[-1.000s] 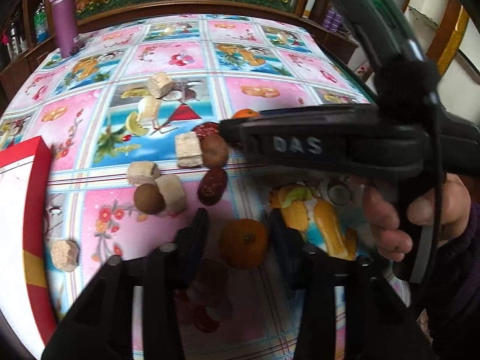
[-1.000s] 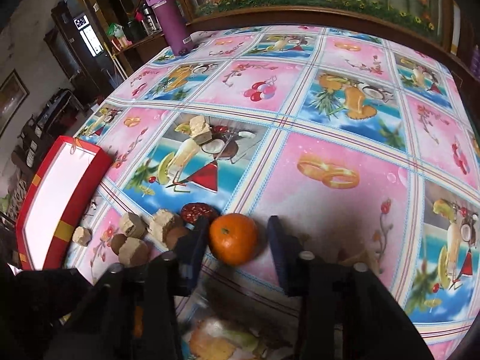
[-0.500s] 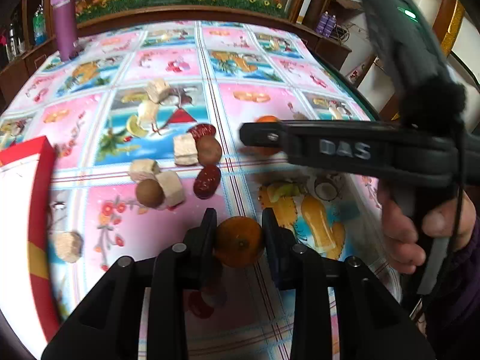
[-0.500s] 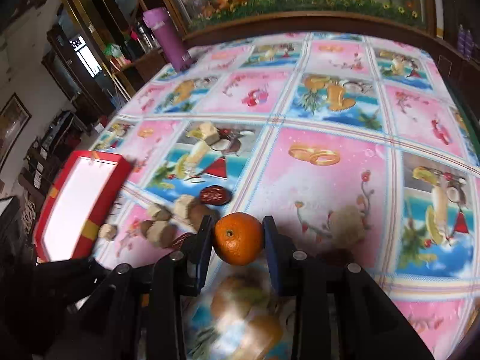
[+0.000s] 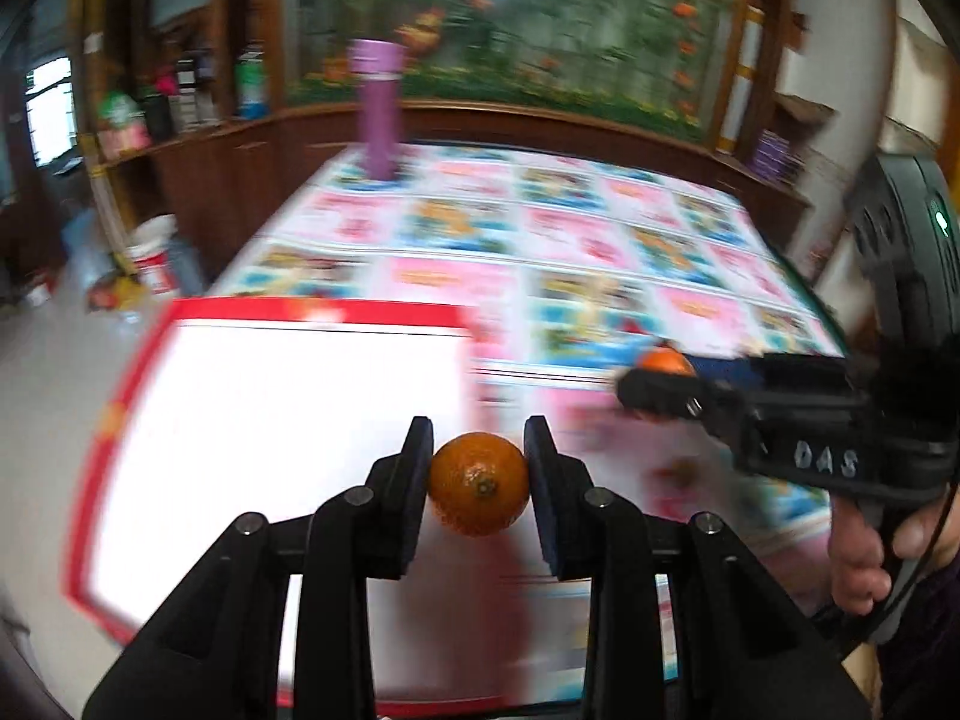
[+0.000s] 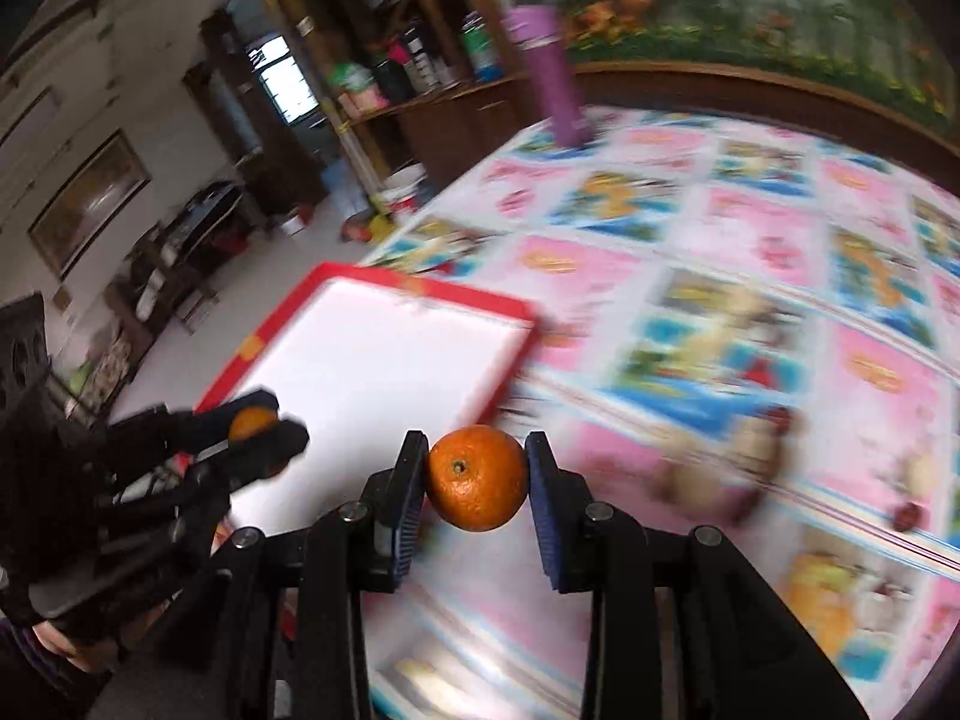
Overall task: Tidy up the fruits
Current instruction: 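Carry both oranges to the white tray and release them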
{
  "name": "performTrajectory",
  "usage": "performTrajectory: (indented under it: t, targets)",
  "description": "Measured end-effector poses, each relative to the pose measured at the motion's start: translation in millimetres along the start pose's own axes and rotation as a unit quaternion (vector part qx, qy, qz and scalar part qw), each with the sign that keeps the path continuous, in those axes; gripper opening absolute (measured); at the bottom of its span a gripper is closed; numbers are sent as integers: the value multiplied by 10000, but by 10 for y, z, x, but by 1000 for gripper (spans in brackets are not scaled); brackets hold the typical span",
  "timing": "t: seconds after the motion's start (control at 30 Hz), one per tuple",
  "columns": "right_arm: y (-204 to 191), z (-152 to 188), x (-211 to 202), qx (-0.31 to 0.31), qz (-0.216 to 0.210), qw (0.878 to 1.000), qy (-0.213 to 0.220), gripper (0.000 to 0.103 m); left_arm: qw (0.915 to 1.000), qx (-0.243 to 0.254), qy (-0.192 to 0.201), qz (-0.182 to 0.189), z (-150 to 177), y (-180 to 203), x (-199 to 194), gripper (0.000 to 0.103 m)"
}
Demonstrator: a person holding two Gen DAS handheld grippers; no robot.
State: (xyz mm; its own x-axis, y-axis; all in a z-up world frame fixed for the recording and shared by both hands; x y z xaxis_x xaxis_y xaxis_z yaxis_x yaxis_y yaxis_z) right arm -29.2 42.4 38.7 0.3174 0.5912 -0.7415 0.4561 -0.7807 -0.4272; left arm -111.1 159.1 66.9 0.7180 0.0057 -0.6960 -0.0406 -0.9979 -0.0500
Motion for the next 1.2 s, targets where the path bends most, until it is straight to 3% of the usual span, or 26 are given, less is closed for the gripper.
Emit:
performTrajectory:
  t: [0.17, 0.27, 0.4, 0.57, 0.8, 0.87, 0.93, 1.13, 1.2]
  targets:
    - [-491, -187, 702, 137, -107, 9989, -427, 32, 9971, -238, -328, -639, 54, -871, 191, 33]
    - [-697, -248, 1012, 113, 62, 9983, -571, 32, 9938, -480, -607, -797, 89, -1250, 418, 33]
    - [-847, -344, 1374, 193, 381, 9967, -689, 32, 9892, -737, -937, -855, 140, -1553, 705, 33]
    - [-805, -472, 1673, 421, 679, 9936, -796, 32, 9868, -808, -1175, -765, 188, -1603, 860, 33]
    - [-925, -496, 1730, 359, 582, 9945, -799, 34, 9855, -804, -1202, -883, 169, -1674, 897, 34]
    - [-930, -497, 1745, 399, 429, 9945, -863, 41, 9863, -780, -1163, -868, 180, -1671, 885, 35]
    - [-887, -509, 1733, 525, 274, 9941, -912, 61, 9865, -820, -1160, -813, 197, -1677, 867, 37]
    - [-719, -577, 1362, 767, -161, 9952, -592, 61, 9879, -600, -1067, -950, 218, -1614, 676, 47]
    - [-616, -560, 1126, 811, -284, 9952, -470, 61, 9892, -446, -943, -1028, 206, -1570, 517, 56]
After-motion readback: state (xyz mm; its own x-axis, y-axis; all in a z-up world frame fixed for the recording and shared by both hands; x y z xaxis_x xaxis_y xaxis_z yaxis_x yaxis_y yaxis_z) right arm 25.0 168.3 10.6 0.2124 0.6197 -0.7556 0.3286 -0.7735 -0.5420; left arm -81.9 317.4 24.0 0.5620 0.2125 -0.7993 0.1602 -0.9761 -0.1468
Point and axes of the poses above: each gripper's, at about its wrist camera, not at the fingertips, and x roughly the way its jaws point, y to its right, z to its underside, the point moved 3 cm from there along x, roughly the way its jaws point, and after that the axes turned 9 degrees about x, right-handed, at the moved point
